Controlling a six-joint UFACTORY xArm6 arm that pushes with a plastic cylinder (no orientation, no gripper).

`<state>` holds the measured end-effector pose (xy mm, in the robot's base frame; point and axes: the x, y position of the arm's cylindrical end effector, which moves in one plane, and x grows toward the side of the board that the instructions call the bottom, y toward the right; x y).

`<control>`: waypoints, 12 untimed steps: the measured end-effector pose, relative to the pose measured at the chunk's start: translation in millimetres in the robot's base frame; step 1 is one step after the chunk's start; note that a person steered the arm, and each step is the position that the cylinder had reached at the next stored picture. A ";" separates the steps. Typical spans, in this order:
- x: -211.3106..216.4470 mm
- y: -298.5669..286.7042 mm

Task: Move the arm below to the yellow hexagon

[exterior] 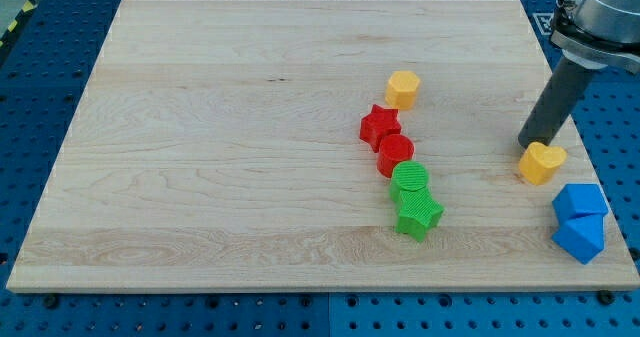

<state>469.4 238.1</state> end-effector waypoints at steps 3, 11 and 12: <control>14.0 0.3; -13.7 -103.2; -33.0 -103.5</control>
